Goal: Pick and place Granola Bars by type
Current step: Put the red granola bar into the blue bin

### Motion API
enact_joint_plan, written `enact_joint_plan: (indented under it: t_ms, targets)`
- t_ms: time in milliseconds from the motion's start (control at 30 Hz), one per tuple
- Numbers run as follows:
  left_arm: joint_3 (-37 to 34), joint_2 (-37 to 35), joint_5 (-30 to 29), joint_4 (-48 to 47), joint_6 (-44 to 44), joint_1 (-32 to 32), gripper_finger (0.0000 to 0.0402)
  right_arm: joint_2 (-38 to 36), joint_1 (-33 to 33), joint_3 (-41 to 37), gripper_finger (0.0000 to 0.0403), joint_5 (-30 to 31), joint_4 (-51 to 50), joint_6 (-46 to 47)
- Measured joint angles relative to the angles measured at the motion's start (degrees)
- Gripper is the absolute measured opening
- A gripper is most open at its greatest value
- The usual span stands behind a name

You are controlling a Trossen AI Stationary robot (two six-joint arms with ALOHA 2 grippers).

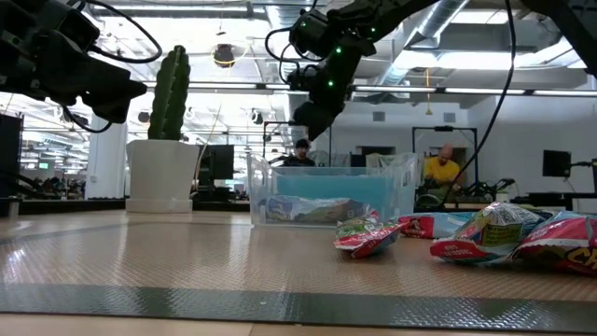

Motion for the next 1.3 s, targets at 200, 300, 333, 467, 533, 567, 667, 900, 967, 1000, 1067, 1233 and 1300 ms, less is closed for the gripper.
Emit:
enact_joint_plan:
  t_ms: [200, 300, 333, 467, 533, 567, 667, 900, 967, 1000, 1067, 1233, 1300]
  targets:
    - [0.0, 0.0, 0.0, 0.0, 0.0, 0.0, 0.0144, -0.3, 1.4, 0.0, 0.0173, 0.0, -3.0, 0.0]
    - [0.0, 0.0, 0.0, 0.0, 0.0, 0.0, 0.0144, -1.5, 3.4, 0.0, 0.0171, -0.3, -8.4, 0.4]
    - [0.0, 0.0, 0.0, 0.0, 0.0, 0.0, 0.0144, -2.2, 4.2, 0.0, 0.0170, -0.7, -10.6, 1.3]
    - [0.0, 0.0, 0.0, 0.0, 0.0, 0.0, 0.0144, -5.8, 8.7, 0.0, 0.0167, -7.1, -18.8, 9.3]
    - [0.0, 0.0, 0.0, 0.0, 0.0, 0.0, 0.0144, -7.5, 11.9, 0.1, 0.0166, -12.0, -23.1, 14.2]
    - [0.0, 0.0, 0.0, 0.0, 0.0, 0.0, 0.0144, -8.2, 13.7, 0.1, 0.0166, -14.8, -25.6, 16.5]
    - [0.0, 0.0, 0.0, 0.0, 0.0, 0.0, 0.0144, -9.4, 19.2, 0.1, 0.0166, -22.6, -33.0, 24.4]
    - [0.0, 0.0, 0.0, 0.0, 0.0, 0.0, 0.0144, -9.5, 31.5, 0.0, 0.0161, -30.8, -42.2, 43.7]
    - [0.0, 0.0, 0.0, 0.0, 0.0, 0.0, 0.0144, -9.3, 34.4, -0.1, 0.0160, -31.6, -42.2, 47.9]
    - [0.0, 0.0, 0.0, 0.0, 0.0, 0.0, 0.0144, -8.5, 35.7, -0.2, 0.0160, -32.4, -42.1, 49.8]
    - [0.0, 0.0, 0.0, 0.0, 0.0, 0.0, 0.0144, -7.2, 38.3, -0.4, 0.0160, -34.6, -42.5, 52.8]
    - [0.0, 0.0, 0.0, 0.0, 0.0, 0.0, 0.0144, -3.3, 43.9, -0.4, 0.0162, -42.6, -43.9, 56.2]
    - [0.0, 0.3, 0.0, 0.0, 0.0, 0.0, 0.0144, -1.8, 45.8, -0.4, 0.0161, -45.3, -41.7, 56.2]
